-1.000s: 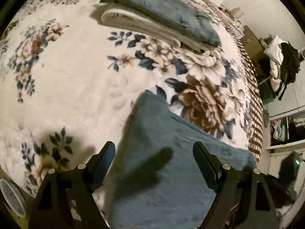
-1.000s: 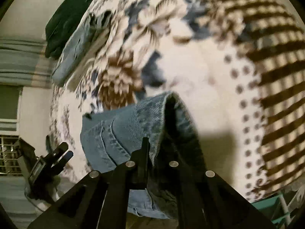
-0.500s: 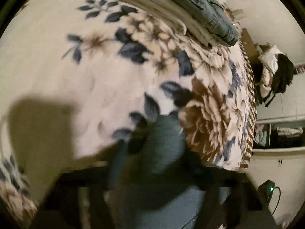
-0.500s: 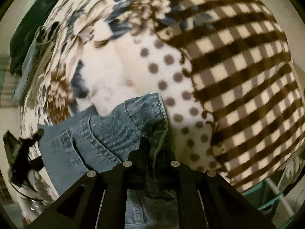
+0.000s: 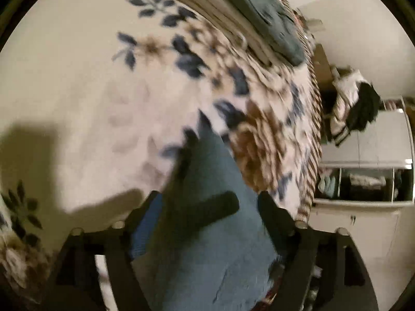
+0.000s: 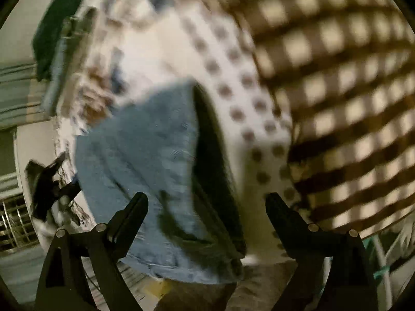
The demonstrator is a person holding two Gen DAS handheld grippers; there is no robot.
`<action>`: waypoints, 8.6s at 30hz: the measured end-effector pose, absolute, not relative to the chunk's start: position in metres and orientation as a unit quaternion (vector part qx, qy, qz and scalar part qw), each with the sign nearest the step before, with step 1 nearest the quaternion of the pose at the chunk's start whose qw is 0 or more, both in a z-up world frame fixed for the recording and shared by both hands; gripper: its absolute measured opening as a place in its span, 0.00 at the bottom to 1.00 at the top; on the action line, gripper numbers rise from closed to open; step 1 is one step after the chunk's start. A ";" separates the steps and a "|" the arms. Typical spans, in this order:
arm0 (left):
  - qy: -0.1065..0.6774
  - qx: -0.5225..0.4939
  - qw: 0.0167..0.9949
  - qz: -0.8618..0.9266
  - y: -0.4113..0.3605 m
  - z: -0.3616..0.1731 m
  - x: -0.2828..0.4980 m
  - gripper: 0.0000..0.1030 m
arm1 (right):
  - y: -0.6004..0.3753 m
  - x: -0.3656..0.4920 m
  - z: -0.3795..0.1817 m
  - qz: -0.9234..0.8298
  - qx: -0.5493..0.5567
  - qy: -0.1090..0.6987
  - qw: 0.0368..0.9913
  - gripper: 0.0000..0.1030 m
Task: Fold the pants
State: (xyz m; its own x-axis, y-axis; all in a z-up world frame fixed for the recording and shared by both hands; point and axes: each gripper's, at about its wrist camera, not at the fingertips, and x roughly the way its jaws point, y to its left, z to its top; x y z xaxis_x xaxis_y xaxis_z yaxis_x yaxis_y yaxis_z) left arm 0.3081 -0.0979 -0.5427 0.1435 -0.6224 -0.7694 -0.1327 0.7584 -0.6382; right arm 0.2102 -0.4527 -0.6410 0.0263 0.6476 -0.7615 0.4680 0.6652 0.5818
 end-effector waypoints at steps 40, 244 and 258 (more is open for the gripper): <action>0.651 -0.317 0.661 -0.200 -0.131 -0.582 0.248 0.94 | -0.354 0.142 -0.665 0.056 0.605 0.542 0.580 0.96; 0.331 0.016 0.943 0.018 -0.068 0.010 0.151 0.99 | -0.239 0.180 0.102 0.018 0.058 0.339 0.939 1.00; 0.326 0.013 0.945 0.018 -0.065 0.012 0.150 0.99 | -0.241 0.181 0.103 0.019 0.058 0.339 0.939 1.00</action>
